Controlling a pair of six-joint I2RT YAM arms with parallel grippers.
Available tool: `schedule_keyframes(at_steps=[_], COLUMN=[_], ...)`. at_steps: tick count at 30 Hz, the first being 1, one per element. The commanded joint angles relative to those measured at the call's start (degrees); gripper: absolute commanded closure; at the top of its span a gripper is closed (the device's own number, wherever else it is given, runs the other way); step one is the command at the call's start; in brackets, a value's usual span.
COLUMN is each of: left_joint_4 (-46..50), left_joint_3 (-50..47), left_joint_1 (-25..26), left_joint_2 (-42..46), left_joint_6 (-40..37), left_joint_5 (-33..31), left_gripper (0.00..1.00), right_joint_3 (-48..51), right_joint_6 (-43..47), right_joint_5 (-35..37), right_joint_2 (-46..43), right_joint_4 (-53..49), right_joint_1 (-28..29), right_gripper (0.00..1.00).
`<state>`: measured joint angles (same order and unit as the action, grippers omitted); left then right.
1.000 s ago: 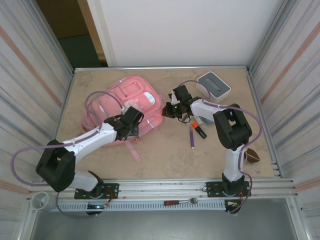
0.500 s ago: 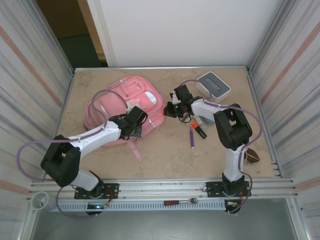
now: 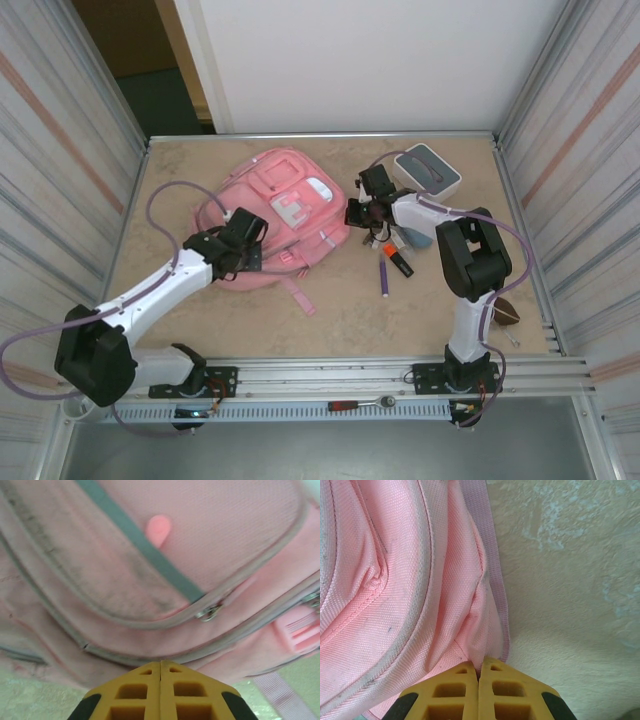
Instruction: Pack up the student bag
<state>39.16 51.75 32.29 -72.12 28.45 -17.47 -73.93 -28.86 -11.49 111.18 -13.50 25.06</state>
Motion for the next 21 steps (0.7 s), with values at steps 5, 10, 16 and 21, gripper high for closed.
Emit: schedule_keyframes(at_steps=[5,10,16,21], left_joint_4=[-2.76,-3.50,-1.61,-0.63], left_joint_3=[1.19,6.46,11.79,15.21], left_joint_1=[2.68,11.06,14.50,15.14], left_joint_2=[-0.76,-7.77,-15.52,-20.97], left_joint_6=[1.84,8.47,15.10,15.79], left_joint_5=[6.44,0.29,-6.37,-7.62], left_gripper=[0.96,0.47,0.26,0.23], right_joint_3=[0.48,1.24,1.61,1.84], right_joint_6=[-0.46,-1.72,-2.34,-2.43], right_joint_5=[-3.24,-4.56,-5.29,-5.98], right_joint_2=[-1.97,-2.89,-3.25,-2.93], right_joint_4=[1.33,2.29,3.08,3.47], right_joint_1=[-0.37,0.07,0.82,1.12], right_gripper=[1.00,1.00,1.00,1.00])
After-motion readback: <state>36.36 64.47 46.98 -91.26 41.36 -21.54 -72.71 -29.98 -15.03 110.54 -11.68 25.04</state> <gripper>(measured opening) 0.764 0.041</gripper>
